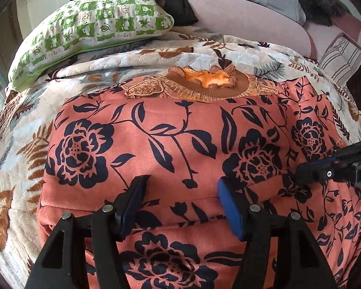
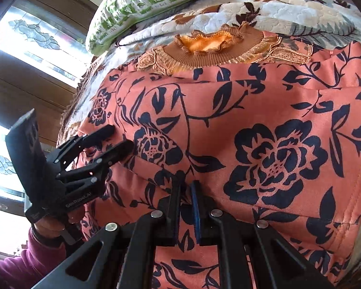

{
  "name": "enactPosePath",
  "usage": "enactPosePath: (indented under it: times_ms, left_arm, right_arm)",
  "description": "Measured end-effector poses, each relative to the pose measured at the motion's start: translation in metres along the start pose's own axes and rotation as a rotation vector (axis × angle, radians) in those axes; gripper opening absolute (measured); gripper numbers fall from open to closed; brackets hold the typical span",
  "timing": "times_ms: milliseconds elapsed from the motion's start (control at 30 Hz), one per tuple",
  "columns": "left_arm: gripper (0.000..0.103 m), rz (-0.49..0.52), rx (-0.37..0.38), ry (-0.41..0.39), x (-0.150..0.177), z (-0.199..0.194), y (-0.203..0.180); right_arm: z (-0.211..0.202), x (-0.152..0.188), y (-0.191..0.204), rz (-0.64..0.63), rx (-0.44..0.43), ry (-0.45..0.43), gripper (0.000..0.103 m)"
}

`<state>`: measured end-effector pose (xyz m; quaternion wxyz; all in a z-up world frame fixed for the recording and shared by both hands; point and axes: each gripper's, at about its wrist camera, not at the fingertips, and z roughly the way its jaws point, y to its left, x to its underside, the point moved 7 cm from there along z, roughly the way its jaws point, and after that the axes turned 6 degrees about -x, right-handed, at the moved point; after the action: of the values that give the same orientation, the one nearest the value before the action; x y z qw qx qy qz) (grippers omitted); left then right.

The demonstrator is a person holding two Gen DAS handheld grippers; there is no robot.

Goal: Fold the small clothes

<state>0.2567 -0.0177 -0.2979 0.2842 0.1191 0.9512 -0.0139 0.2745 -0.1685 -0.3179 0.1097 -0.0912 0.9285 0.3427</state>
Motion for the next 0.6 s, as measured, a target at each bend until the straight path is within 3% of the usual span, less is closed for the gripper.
enactPosePath:
  times_ms: [67,167,233,267,333,400,500,600]
  left_arm:
    - [0.064,-0.049,0.027,-0.010,-0.003,-0.003,0.005]
    - [0.064,-0.096,0.025,-0.049,-0.009,-0.007,0.011]
    - [0.070,-0.113,-0.001,-0.061,-0.012,-0.005,0.014]
    - [0.080,-0.116,-0.021,-0.046,-0.012,0.000,0.016]
    - [0.084,-0.114,-0.039,0.001,-0.007,0.012,0.017]
    - [0.095,-0.072,-0.050,-0.007,-0.006,0.015,0.011]
    - [0.099,-0.030,-0.101,-0.009,-0.004,0.018,0.005]
    - [0.102,-0.043,-0.090,0.002,-0.004,0.020,0.007]
  right_arm:
    - [-0.010,-0.008,-0.003,0.017,-0.033,-0.057,0.011]
    - [-0.019,-0.026,-0.012,0.050,-0.010,-0.179,0.011]
    - [-0.022,-0.036,-0.026,0.117,0.001,-0.254,0.011]
    - [-0.023,-0.037,-0.038,0.149,0.036,-0.276,0.011]
    - [-0.014,-0.039,-0.061,0.194,0.112,-0.270,0.009]
    - [-0.018,-0.040,-0.066,0.236,0.042,-0.286,0.009]
    - [-0.036,-0.043,-0.057,0.212,0.047,-0.323,0.012]
    - [-0.059,-0.043,-0.058,0.187,0.141,-0.388,0.012]
